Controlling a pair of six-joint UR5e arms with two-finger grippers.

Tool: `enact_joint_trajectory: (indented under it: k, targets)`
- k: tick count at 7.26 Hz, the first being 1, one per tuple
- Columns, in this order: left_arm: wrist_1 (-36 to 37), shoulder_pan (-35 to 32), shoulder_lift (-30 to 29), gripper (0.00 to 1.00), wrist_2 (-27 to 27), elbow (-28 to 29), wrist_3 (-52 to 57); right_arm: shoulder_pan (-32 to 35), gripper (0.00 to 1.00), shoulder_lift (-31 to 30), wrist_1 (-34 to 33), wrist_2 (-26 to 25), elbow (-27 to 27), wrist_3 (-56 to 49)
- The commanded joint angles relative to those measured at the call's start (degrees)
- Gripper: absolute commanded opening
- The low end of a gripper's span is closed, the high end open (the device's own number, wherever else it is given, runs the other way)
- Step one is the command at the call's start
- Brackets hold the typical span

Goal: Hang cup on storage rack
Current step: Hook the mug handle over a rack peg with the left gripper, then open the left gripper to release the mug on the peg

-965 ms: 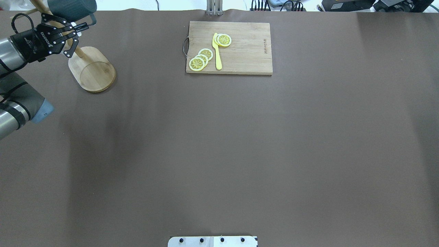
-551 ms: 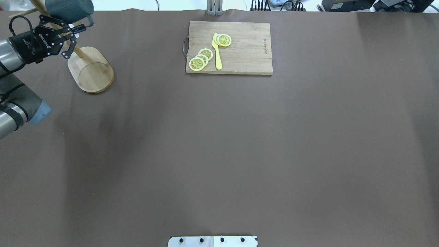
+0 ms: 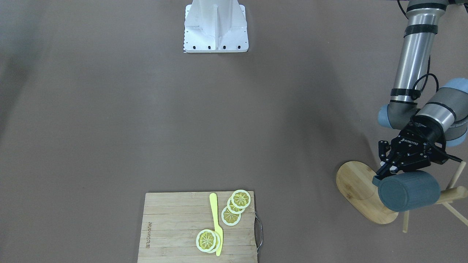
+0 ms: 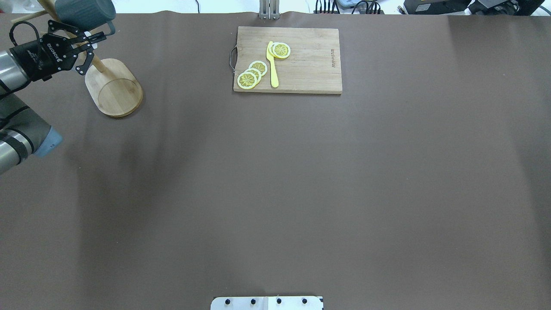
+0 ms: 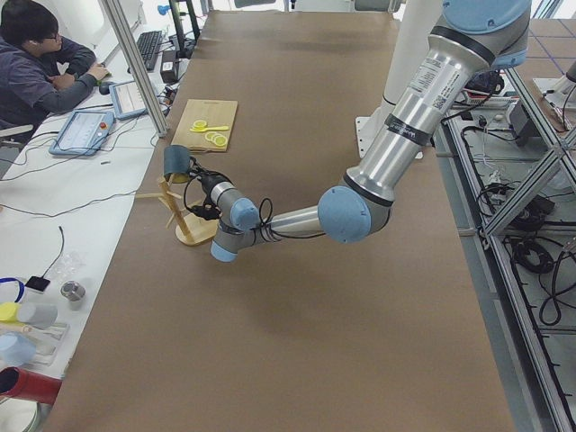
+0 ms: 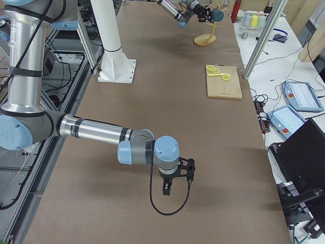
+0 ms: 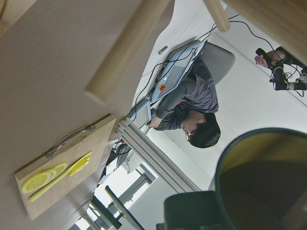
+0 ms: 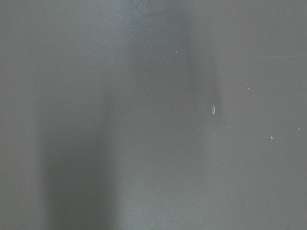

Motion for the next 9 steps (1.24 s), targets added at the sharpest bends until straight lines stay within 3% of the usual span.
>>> enact_joint_trajectory:
  k: [1, 6, 8, 9]
  targets:
    - [0.0, -0.1, 0.7, 0.00, 0.0, 0.2, 0.0, 0.0, 1.00, 0.0, 0.0, 0.0, 0.0, 0.0]
    - [0.0, -0.1, 1.5, 0.00, 0.0, 0.3, 0.2, 0.0, 1.00, 0.0, 0.0, 0.1, 0.0, 0.1]
    - [-0.1, -0.1, 1.6, 0.12, 0.0, 0.2, 0.2, -0.1, 1.00, 0.0, 0.0, 0.1, 0.0, 0.1]
    - [-0.2, -0.1, 1.6, 0.47, -0.1, 0.1, 0.4, -0.1, 1.00, 0.0, 0.0, 0.1, 0.0, 0.1]
